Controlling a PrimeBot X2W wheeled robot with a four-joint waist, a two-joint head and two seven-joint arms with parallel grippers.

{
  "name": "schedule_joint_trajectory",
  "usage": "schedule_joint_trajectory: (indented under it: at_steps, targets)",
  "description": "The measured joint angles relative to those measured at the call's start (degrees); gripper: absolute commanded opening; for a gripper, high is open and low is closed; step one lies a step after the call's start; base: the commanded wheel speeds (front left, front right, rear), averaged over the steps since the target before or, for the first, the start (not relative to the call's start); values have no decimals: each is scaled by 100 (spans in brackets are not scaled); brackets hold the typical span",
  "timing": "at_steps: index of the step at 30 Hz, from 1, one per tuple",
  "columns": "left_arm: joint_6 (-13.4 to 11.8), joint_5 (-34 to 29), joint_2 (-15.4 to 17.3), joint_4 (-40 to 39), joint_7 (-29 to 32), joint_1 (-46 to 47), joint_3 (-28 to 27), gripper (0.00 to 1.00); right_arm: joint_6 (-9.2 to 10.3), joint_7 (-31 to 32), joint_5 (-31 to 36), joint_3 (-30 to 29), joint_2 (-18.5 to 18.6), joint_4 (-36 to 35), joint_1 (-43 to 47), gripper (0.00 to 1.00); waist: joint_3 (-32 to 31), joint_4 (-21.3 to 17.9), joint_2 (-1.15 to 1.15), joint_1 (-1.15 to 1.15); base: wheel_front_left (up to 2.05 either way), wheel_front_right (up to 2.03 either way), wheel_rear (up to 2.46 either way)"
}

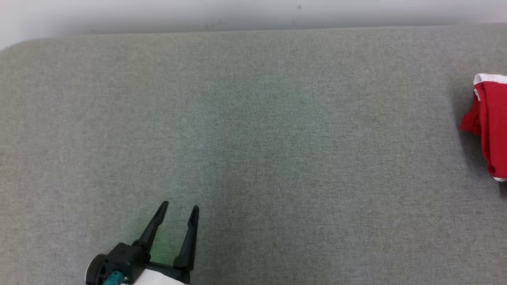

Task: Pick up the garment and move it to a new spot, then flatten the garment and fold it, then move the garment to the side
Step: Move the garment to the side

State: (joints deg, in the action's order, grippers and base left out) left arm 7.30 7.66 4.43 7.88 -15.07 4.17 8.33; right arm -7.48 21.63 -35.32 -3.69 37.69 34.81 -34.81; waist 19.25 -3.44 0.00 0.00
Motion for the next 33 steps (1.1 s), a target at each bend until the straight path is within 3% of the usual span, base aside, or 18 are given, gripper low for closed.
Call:
schedule_joint_trajectory:
  at_steps: [9,13,18,27,33]
  targets:
    - [-29,53,-71,-22,1,-237,-230,100,0,-868,70,65,-109,-1621,1088,100,-602,-48,0,0,0,0,0]
    - [-127,66,-96,10,0,-380,-375,100,0,-1276,333,1,-355,-2314,1741,100,-937,-63,0,-1,0,0,0]
    - [-291,109,-132,111,0,-635,-523,100,0,-1901,871,-33,-954,-2929,2581,100,-1370,-70,0,-1,0,0,0]
    - [-439,207,-154,248,1,-973,-575,100,0,-3129,1876,32,-2260,-2986,3662,100,-1912,-87,0,-1,0,0,0]
    - [-459,254,-159,290,1,-1055,-536,100,-1,-3517,2286,189,-2736,-2431,3845,100,-2035,-188,0,-1,0,0,0]
